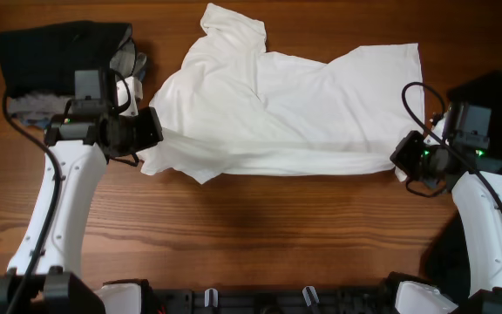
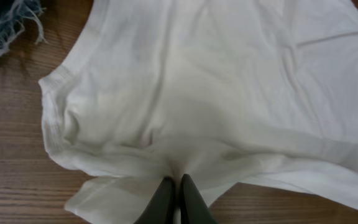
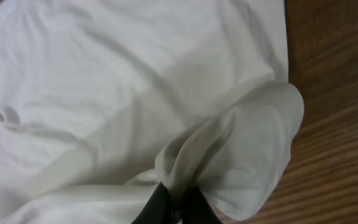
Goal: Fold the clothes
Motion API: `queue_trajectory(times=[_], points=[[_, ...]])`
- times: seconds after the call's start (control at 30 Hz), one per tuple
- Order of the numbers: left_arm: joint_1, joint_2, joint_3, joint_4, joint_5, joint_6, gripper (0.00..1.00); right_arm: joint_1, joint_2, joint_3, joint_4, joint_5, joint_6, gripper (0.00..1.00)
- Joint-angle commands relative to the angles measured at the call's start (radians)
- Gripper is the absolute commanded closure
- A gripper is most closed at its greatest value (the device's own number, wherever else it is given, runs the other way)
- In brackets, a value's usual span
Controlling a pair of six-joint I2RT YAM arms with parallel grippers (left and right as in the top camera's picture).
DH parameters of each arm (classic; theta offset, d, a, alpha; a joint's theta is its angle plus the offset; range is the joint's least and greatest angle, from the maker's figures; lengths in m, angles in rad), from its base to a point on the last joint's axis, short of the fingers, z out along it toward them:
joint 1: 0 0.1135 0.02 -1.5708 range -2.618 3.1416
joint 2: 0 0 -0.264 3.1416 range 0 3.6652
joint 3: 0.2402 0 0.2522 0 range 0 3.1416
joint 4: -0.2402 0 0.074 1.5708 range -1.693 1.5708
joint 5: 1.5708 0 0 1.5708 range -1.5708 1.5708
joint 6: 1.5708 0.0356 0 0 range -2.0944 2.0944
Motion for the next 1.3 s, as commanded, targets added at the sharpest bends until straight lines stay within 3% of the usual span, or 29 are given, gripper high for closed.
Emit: queue_trajectory(times=[0.0,0.4,0.43,0.47,0.5,0.57,0.63,0.8,0.87,0.9,1.0,1.07,1.17,1.27], points=[[-0.001,0.047,0.006,0.063,-0.092,-0.033,0.96,-0.003,0.054,0.002,0.057,0.010,0.050,0.92],[-0.004,0.206,0.006,0.327,-0.092,-0.033,0.96,-0.003,0.176,0.002,0.243,0.006,0.071,0.90],[-0.004,0.219,0.006,0.337,-0.092,-0.033,0.96,-0.003,0.184,0.002,0.246,0.005,0.075,0.86],[-0.004,0.230,0.006,0.349,-0.089,-0.033,0.94,-0.002,0.194,0.002,0.257,0.005,0.071,0.66],[-0.004,0.235,0.006,0.365,-0.076,-0.033,0.68,-0.002,0.198,0.002,0.270,0.005,0.060,0.50],[-0.003,0.230,0.007,0.368,-0.069,-0.030,0.33,-0.003,0.195,0.005,0.287,0.006,-0.038,0.37],[-0.001,0.216,0.008,0.305,-0.066,0.029,0.26,-0.003,0.183,0.008,0.250,0.006,-0.067,0.36],[-0.004,0.172,0.008,0.075,-0.003,0.035,0.29,-0.002,0.103,0.008,0.079,-0.034,-0.081,0.34],[-0.024,0.177,-0.005,0.006,-0.003,0.035,0.31,-0.002,0.107,0.001,-0.023,-0.018,-0.080,0.24],[-0.033,0.179,-0.027,0.012,-0.011,0.035,0.29,-0.003,0.113,-0.007,-0.044,0.004,-0.074,0.20],[-0.040,0.203,-0.122,0.111,-0.071,0.000,0.10,-0.003,0.156,-0.050,-0.013,0.116,-0.018,0.09],[-0.031,0.241,-0.184,0.210,-0.089,-0.003,0.06,-0.003,0.202,-0.085,0.079,0.116,-0.010,0.08],[-0.023,0.297,-0.196,0.279,-0.089,-0.003,0.08,-0.003,0.247,-0.087,0.120,0.112,0.002,0.08],[-0.023,0.344,-0.196,0.315,-0.089,-0.003,0.26,-0.003,0.254,-0.087,0.132,0.113,0.003,0.07]])
